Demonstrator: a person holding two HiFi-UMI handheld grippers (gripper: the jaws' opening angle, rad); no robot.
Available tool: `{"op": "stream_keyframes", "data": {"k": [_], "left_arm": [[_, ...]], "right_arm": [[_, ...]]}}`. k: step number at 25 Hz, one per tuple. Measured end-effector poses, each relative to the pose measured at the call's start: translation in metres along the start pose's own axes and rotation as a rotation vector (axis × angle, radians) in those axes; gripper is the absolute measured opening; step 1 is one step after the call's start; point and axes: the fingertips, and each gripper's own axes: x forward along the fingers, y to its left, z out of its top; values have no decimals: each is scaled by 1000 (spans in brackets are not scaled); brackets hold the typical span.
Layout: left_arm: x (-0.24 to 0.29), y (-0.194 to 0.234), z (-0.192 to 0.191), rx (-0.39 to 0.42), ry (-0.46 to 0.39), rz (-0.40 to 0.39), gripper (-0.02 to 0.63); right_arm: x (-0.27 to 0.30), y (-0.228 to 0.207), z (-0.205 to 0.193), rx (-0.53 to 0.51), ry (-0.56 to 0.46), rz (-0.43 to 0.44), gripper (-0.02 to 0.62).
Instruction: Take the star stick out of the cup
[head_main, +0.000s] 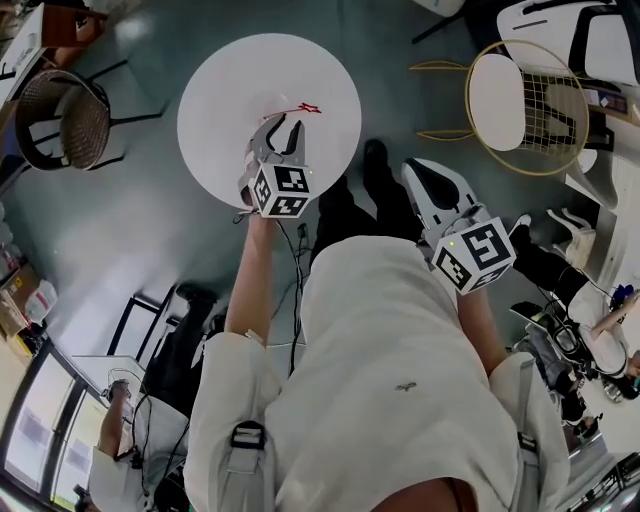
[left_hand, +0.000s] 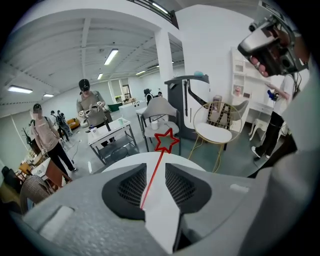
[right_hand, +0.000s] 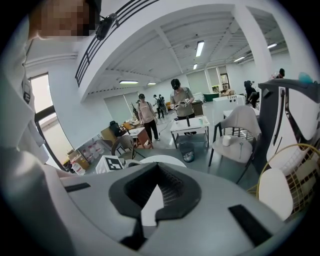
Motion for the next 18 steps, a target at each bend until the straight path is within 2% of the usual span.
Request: {"op": "stream_keyframes", "data": {"k": [5, 18], "left_arm": [[12, 0, -1, 17, 14, 2, 121], [24, 7, -11, 55, 35, 14, 121]], "right_arm": [[-2, -5, -6, 13, 13, -9, 6], [7, 1, -6, 15, 28, -2, 6]]}}
